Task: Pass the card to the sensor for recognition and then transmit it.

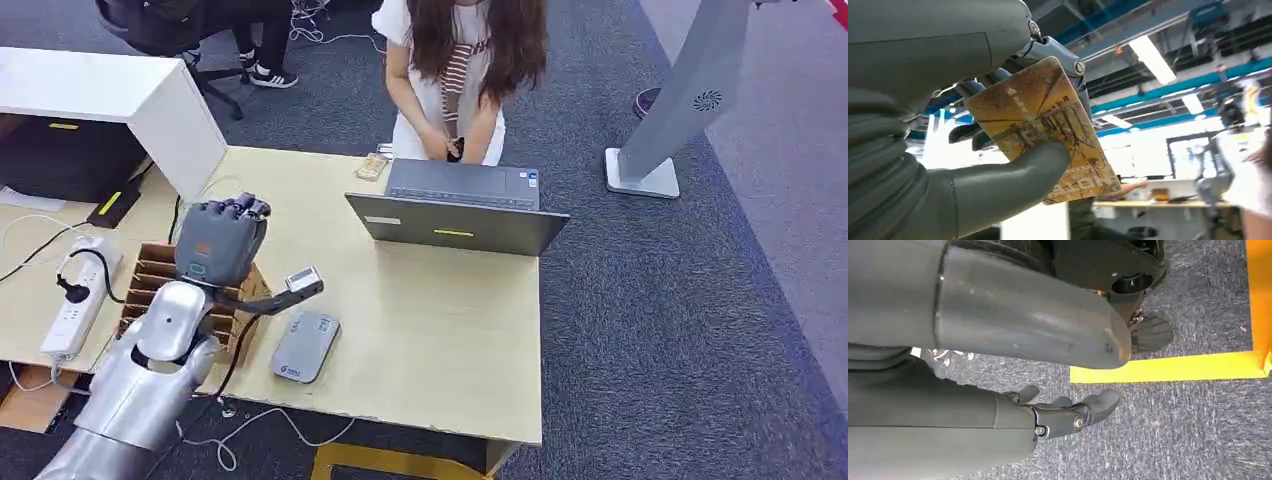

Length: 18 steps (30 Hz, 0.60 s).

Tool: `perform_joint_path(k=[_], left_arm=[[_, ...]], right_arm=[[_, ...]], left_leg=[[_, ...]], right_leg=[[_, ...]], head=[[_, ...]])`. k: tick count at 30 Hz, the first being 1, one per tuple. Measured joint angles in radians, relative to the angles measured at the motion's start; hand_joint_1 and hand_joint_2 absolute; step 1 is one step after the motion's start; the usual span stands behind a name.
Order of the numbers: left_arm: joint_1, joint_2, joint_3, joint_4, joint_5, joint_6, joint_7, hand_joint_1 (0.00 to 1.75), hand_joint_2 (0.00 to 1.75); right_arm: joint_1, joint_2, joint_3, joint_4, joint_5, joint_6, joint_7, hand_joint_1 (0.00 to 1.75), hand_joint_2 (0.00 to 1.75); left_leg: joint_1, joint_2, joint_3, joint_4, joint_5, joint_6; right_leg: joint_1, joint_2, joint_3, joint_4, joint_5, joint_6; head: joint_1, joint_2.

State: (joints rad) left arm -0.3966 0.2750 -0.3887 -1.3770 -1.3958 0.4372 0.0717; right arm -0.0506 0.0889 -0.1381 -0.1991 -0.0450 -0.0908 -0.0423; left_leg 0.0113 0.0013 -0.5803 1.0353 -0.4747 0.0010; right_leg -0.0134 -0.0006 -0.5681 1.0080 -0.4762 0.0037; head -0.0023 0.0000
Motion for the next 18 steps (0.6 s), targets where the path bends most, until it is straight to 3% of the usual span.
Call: perform_joint_path(k=[9, 18], left_arm=[[0.064, -0.026, -0.075, -0.095, -0.009, -0.023, 0.016, 1.75, 1.75], [0.104, -0.017, -0.078, -0.1, 0.045, -0.237, 0.09, 1.75, 1.75]], right_arm=[[0.004, 0.0, -0.013, 0.0, -0.009, 0.0, -0.007, 0.0, 0.0], [0.013, 0.0, -0.036, 0.001, -0.018, -0.003, -0.01, 0.0, 0.0]], left_leg=[[0.0, 0.0, 0.0, 0.0, 0.0, 0.0], [0.0, 0.0, 0.0, 0.0, 0.0, 0.0]], right_leg=[[0.0, 0.0, 0.0, 0.0, 0.0, 0.0], [0.0, 0.0, 0.0, 0.0, 0.0, 0.0]], head=[[0.0, 0.0], [0.0, 0.0]])
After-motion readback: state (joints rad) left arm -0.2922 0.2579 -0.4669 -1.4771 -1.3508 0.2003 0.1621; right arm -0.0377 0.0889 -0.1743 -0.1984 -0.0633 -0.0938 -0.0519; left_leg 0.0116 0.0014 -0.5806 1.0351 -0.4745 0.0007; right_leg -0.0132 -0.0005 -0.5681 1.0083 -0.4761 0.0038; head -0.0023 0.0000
